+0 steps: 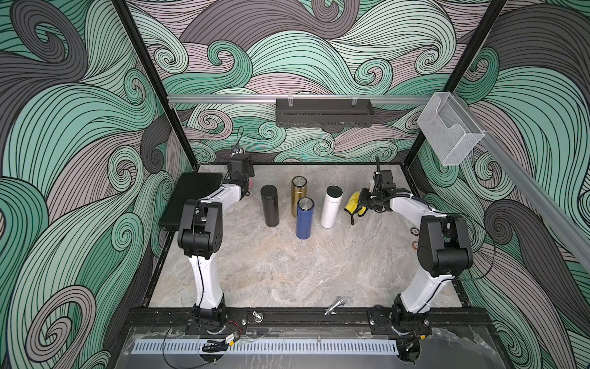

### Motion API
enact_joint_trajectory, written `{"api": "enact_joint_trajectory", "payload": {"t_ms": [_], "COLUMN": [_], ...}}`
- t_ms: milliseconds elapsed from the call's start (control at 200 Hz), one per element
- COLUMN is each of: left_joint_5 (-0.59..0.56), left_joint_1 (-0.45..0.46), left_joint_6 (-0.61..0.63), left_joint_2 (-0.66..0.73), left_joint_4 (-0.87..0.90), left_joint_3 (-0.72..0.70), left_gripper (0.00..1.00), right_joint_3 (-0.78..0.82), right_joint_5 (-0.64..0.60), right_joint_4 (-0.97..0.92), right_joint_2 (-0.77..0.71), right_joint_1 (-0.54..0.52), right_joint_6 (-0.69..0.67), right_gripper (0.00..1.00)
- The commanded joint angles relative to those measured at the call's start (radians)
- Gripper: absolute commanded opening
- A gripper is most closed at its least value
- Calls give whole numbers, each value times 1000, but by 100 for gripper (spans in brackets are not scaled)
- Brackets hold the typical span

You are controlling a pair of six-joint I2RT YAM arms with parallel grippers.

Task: Wipe the surface of the thermos
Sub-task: Place the thermos at the center of the board.

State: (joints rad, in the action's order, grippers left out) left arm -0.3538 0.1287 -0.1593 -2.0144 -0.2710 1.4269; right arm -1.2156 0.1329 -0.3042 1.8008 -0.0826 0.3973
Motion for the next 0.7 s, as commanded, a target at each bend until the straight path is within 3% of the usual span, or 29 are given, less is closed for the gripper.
{"api": "enact_joint_trajectory", "payload": {"t_ms": [0, 225, 460, 695], "left_joint_5": [10, 20, 20, 27], "left_joint_1": [0, 5, 11, 14], "left_joint_6": [10, 1, 27, 33], "left_joint_2": [-8, -19, -20, -9], "left_joint_4": [-34, -30, -4, -10], "left_joint_3": [66, 54, 47, 13], "left_gripper": [0, 0, 0, 19], "right_joint_3": [-24, -36, -36, -32], "right_joint_5": [1, -1, 5, 7], "right_joint_4": [-4, -22, -21, -23], "right_joint_2": [18, 26, 33, 29], "right_joint_1": [-9, -9, -10, -11], "right_joint_6": [-9, -18, -15, -15], "right_gripper": [0, 0, 16, 17]}}
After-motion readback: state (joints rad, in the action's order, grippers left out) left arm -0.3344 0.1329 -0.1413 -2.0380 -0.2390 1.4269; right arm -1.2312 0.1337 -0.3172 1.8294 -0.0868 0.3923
